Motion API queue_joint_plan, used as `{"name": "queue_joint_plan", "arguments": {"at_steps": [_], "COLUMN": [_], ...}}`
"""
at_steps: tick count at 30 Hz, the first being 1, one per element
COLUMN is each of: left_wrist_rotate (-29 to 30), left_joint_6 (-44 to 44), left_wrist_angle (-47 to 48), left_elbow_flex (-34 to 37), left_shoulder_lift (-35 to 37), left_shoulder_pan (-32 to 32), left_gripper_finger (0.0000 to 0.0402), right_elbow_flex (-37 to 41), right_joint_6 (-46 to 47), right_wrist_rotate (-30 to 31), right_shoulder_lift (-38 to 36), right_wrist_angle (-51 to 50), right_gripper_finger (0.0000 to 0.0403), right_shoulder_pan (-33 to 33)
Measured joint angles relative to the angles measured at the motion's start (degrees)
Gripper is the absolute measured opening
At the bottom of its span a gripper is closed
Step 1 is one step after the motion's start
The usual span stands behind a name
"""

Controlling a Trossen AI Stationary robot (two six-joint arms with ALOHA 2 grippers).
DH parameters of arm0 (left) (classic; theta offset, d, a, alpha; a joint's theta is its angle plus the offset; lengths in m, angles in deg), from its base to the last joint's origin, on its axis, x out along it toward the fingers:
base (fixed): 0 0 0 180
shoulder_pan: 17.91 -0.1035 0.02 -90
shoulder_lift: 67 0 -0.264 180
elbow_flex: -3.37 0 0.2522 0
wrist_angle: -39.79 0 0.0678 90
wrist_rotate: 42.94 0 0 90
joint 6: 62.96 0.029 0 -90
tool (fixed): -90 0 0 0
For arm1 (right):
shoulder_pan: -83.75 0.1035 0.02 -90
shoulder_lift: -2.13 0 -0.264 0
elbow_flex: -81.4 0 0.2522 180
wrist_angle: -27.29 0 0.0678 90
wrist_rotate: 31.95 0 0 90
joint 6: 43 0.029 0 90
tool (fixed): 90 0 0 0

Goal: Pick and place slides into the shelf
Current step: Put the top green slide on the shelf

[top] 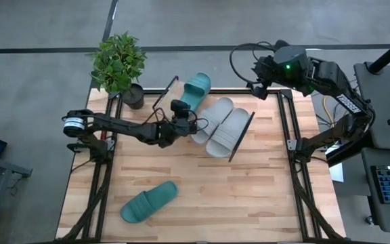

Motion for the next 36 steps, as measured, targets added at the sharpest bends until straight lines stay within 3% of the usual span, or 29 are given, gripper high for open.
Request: {"name": "queue_joint_plan", "arguments": {"at_steps": [11,36], "left_wrist_rotate": [-5.18,-7.7], "left_joint_6": [0.04,-0.07], "left_wrist_angle": [-0.5,-0.13], "left_elbow_flex": [0.0,0.0], "left_shoulder_lift": [-0.53,-0.53], "left_shoulder_pan": [0.0,-0.01], "left_gripper_finger": [0.0038,0.0038], "right_elbow_flex": [-0.62,-0.62], "right_joint_6": [-0.22,-0.48], "right_wrist_rotate": [0.0,0.0], "right_shoulder_lift": [-0.07,-0.07], "right_wrist_angle": [0.0,-0.04], "right_gripper_finger": [0.0074,0.0065], "right_shoulder_pan": [0.0,-0.02]}}
